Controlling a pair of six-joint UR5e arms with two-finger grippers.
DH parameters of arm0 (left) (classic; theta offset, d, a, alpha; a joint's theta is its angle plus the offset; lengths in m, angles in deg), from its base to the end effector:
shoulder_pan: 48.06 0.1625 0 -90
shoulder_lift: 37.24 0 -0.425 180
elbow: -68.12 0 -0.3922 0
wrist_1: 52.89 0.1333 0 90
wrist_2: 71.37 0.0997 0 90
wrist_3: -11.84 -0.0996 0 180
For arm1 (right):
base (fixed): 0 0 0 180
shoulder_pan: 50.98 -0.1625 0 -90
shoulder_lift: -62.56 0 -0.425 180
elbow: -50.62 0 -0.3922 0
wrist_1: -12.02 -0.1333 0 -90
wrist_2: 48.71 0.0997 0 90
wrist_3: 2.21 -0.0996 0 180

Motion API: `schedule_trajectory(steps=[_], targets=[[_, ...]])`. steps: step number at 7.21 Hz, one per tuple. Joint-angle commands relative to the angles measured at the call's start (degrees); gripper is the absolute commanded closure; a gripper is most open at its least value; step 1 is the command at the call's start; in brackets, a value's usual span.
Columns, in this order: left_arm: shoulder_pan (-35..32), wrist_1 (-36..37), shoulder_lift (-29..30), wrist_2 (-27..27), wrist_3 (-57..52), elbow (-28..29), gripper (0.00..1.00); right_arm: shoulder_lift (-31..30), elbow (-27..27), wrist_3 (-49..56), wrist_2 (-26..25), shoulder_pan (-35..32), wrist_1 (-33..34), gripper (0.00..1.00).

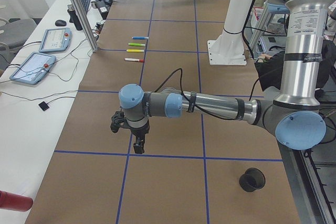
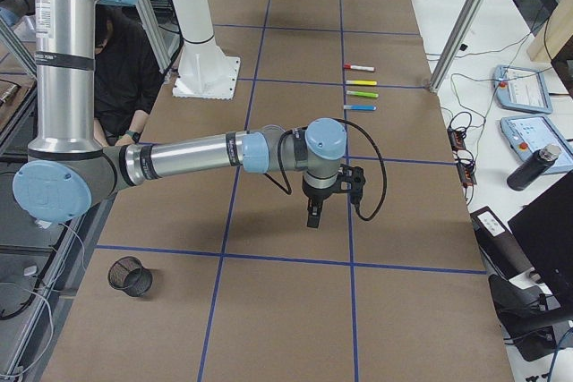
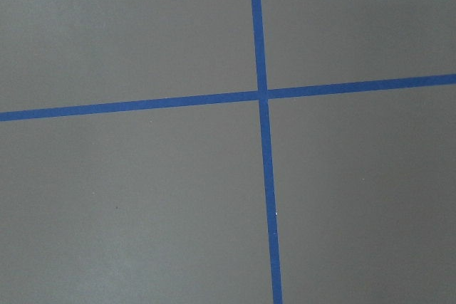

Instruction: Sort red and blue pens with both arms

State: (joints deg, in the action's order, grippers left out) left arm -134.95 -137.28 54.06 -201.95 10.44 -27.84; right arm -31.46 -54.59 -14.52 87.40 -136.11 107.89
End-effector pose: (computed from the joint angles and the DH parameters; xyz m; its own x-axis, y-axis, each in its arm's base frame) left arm -0.0413 -0.5035 0.6106 0.7558 0.0843 -0.6493 -0.0727 0.9964 0.0447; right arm 0.0222 -0.4642 0.5699 0.6874 0.0890 0.7208 -0.0635 0.9960 -0.0624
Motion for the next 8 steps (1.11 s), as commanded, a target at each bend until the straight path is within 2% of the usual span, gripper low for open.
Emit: schedule_trajectory(steps=[1, 2, 3, 4, 6, 8], targets=[[0.1, -0.1, 1.1, -1.2, 2.3, -2.2, 0.00, 1.2, 0.0, -0.2, -0.6, 1.8, 0.3, 0.00], [0.1, 0.0, 4.5, -2.2, 3.0, -2.6, 0.00, 3.3, 0.0, -0.2, -0.6, 2.0, 0.5, 0.00], [1.1, 0.0, 7.0, -2.2, 3.0, -2.3, 0.00, 9.3, 1.3, -0.9, -0.2, 2.0, 0.7, 0.00], [3.3, 0.1, 10.2, -2.2, 3.0, -2.1, 0.00, 10.5, 3.5, -1.6, 0.0, 3.5, -0.1, 0.00], [11.3, 0.6, 15.0, -1.3, 4.6, -1.6, 0.00, 10.5, 4.8, -1.5, 5.0, 3.8, -3.7, 0.00], [18.5, 0.8, 24.8, -1.3, 17.7, 2.0, 0.00, 15.4, 7.6, -3.8, 4.6, 7.2, -3.2, 0.00]])
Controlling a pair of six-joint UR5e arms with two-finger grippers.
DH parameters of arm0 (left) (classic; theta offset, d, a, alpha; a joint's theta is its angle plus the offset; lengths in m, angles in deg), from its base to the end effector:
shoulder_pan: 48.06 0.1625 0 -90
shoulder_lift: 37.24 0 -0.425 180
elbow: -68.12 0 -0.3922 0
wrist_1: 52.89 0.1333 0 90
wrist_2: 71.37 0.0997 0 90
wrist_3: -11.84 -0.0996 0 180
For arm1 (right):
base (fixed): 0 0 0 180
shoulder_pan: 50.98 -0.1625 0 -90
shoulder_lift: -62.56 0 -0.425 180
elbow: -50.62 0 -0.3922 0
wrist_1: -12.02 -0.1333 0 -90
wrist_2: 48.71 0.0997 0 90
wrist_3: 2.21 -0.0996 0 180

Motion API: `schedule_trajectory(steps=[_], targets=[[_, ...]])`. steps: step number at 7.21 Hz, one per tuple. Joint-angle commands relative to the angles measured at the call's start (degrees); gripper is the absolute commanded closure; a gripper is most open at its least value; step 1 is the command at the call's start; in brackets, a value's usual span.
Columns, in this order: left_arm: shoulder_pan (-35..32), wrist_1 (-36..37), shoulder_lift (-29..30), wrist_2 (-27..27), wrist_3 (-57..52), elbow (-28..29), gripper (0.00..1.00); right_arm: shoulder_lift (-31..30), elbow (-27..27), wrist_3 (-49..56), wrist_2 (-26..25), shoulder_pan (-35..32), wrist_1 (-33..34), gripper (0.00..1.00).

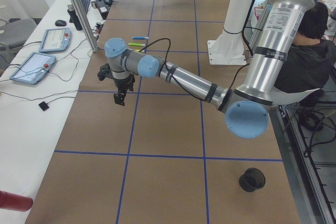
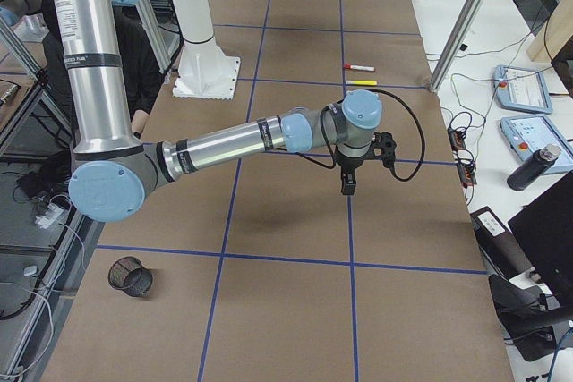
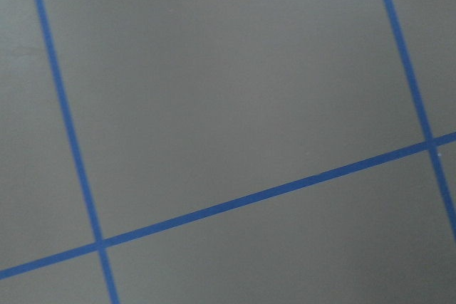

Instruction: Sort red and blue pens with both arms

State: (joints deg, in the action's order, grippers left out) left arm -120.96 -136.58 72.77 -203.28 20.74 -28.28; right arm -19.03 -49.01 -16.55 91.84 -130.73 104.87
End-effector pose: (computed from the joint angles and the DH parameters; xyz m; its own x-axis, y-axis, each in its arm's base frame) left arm 0.1172 -0.6082 0.4227 0.6788 0.2941 -0.6729 -0.1732 0.9546 0.2425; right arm -0.0420 -0.5492 0.4964 0.6134 -0.0672 0.7869 0.0204 0.9974 0.0693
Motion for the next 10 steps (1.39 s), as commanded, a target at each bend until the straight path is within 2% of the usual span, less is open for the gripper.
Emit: schedule_trajectory(steps=[1, 2, 3, 4, 6, 8, 10], targets=[[8.4, -0.1, 11.3, 0.1, 11.6, 5.5, 0.00, 8.1, 5.9, -5.3, -0.2, 4.4, 0.0, 0.00], [12.4, -0.4, 16.3, 1.8, 15.0, 8.8, 0.00, 14.0, 11.2, -8.9, -0.4, 5.2, 0.3, 0.00], [15.2, -0.7, 19.5, 5.1, 16.7, 10.9, 0.00, 16.9, 14.1, -12.0, -1.7, 6.5, -0.3, 0.00], [17.7, -2.4, 23.8, 5.5, 19.6, 15.8, 0.00, 19.1, 13.8, -13.0, -6.5, 8.2, -0.3, 0.00], [23.0, -9.5, 30.1, 10.1, 33.6, 24.2, 0.00, 21.9, 13.6, -27.0, -7.5, 11.9, -2.3, 0.00], [25.9, -14.6, 36.2, 12.1, 38.3, 33.5, 0.01, 22.1, 14.2, -29.1, -12.6, 16.6, -8.6, 0.00], [27.1, -19.1, 36.8, 14.8, 38.7, 37.4, 0.03, 22.3, 14.4, -29.0, -12.8, 17.9, -8.9, 0.00]])
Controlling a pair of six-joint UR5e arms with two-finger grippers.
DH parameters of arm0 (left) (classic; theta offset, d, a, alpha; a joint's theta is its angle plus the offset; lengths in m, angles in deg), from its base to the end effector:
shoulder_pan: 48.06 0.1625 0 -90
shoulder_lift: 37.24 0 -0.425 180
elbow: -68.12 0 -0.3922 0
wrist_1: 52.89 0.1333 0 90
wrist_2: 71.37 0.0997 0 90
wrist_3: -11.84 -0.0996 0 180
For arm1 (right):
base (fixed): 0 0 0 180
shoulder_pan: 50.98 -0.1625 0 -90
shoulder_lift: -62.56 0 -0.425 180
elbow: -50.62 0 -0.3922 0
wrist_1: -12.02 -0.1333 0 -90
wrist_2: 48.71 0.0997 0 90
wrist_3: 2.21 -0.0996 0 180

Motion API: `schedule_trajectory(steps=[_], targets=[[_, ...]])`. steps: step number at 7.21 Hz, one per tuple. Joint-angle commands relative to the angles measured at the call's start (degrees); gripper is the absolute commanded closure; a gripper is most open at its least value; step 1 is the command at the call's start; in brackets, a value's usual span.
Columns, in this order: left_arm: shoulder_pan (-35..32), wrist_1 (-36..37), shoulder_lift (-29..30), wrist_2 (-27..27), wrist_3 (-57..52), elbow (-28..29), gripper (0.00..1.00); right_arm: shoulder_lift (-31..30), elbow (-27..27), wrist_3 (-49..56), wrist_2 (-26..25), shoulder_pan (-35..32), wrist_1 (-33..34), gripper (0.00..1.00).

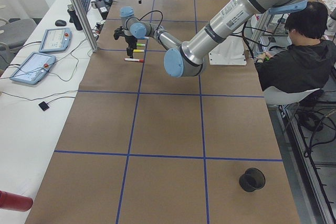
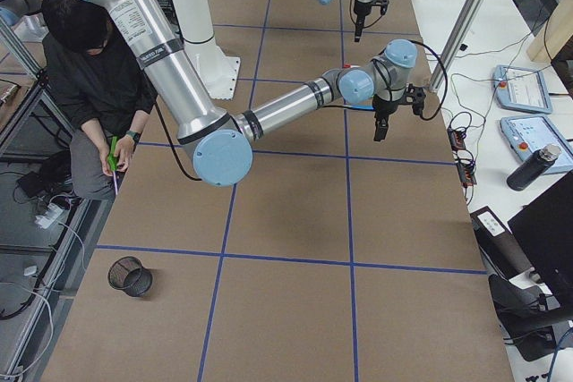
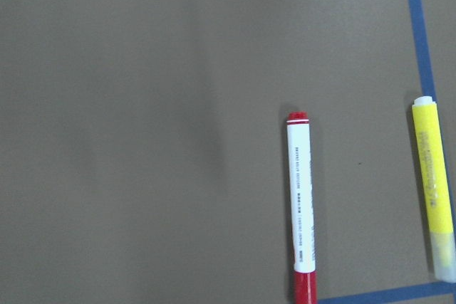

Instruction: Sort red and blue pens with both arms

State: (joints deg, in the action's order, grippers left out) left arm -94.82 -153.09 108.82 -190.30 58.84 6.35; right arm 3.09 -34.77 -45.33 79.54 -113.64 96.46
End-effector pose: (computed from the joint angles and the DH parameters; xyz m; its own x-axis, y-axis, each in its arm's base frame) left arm 0.5077 -0.6642 0.2239 0.6902 0.1373 -0.7104 -0.0510 0.9886 0.1415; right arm -0.2553 -0.6498 0.3718 0.6685 0.0449 0.7423 -0.0894 0.9958 0.0203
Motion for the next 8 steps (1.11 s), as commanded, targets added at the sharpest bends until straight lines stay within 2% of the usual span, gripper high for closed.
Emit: schedule_trajectory(steps=[1, 5, 8], targets=[[1.1, -4.8, 1.3, 3.0, 0.7, 4.9, 0.05, 0.1, 0.1, 0.0, -0.5, 0.8, -0.5, 0.00], [4.5, -10.2, 1.3, 3.2, 4.8, 7.5, 0.13, 1.2, 0.1, -0.3, -0.4, 0.8, -0.5, 0.00], [5.0, -10.1, 1.3, 4.4, 5.3, 7.8, 0.32, 1.0, 0.1, -0.3, -0.4, 0.9, -0.3, 0.00]])
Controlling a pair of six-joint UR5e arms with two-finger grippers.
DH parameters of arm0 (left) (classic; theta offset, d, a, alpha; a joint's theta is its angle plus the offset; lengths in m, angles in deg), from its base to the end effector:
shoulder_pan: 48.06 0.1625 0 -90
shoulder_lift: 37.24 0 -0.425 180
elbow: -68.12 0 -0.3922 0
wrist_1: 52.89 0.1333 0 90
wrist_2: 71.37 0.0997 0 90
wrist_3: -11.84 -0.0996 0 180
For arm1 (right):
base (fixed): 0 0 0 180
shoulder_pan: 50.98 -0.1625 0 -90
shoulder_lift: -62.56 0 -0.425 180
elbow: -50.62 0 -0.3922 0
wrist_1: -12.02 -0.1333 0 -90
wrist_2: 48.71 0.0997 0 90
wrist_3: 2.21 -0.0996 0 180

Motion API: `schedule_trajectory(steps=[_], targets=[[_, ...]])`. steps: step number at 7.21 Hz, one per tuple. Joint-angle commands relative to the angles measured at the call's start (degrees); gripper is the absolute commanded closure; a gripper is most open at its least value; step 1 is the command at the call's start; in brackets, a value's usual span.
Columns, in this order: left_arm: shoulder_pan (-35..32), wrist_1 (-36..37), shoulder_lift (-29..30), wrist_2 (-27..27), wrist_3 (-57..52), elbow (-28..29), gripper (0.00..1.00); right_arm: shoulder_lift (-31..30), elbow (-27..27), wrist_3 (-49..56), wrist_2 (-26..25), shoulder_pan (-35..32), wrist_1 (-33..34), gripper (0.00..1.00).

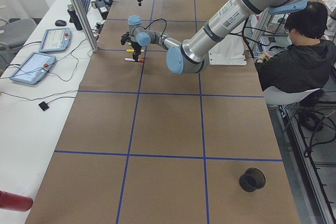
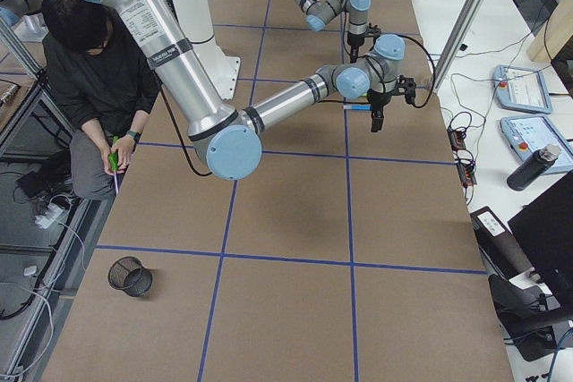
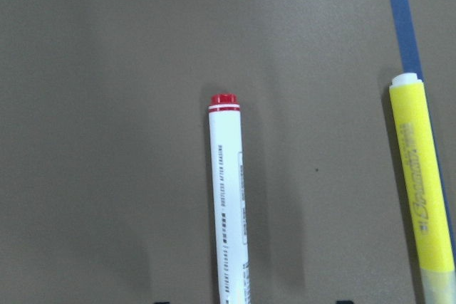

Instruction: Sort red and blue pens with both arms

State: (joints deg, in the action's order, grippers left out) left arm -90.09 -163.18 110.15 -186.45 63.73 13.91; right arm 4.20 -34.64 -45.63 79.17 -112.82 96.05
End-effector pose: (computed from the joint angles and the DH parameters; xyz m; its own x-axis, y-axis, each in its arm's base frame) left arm 0.5757 -0.6415 0.2477 0.6796 0.1400 -0.7201 -0.0296 0.9860 0.1638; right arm -0.2663 -0.6504 0.3588 0.6637 0.0250 0.7476 -0.0823 0.9958 0.0397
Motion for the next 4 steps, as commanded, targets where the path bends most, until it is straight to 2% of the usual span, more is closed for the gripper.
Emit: schedule_trajectory(steps=[1, 4], targets=[[0.3, 0.0, 0.0, 0.6, 0.7, 0.2, 0.34, -0.2, 0.0, 0.0, 0.0, 0.0, 0.1, 0.00], [0.4, 0.1, -0.1, 0.6, 0.7, 0.7, 0.42, -0.2, 0.0, 0.0, 0.0, 0.1, 0.2, 0.00]])
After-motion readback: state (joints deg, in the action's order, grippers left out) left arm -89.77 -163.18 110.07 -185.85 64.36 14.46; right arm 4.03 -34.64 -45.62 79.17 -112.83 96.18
